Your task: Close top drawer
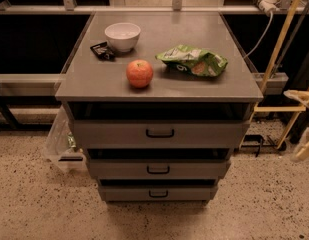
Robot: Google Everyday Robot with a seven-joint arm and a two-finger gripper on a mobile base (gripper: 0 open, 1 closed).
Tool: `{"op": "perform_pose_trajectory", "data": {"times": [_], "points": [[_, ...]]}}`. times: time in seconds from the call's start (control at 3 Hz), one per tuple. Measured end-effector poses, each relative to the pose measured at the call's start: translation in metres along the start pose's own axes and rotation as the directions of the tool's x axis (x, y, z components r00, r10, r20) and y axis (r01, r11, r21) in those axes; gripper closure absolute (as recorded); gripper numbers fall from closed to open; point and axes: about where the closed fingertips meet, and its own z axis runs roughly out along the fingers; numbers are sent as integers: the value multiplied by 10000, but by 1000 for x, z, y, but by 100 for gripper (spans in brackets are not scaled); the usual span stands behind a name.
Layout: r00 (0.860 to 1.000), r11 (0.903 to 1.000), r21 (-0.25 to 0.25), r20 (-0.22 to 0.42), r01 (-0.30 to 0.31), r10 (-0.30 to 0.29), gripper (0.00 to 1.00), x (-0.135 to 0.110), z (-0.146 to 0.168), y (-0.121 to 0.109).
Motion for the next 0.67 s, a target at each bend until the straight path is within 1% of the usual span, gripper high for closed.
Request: {"op": "perform_pose_trajectory", "data": {"times": [0.33, 0.67], "points": [[9998, 9977, -659, 146, 124, -114, 0, 11, -40, 10], [9994, 9918, -1261, 301, 199, -162, 0, 5, -44, 23]]}}
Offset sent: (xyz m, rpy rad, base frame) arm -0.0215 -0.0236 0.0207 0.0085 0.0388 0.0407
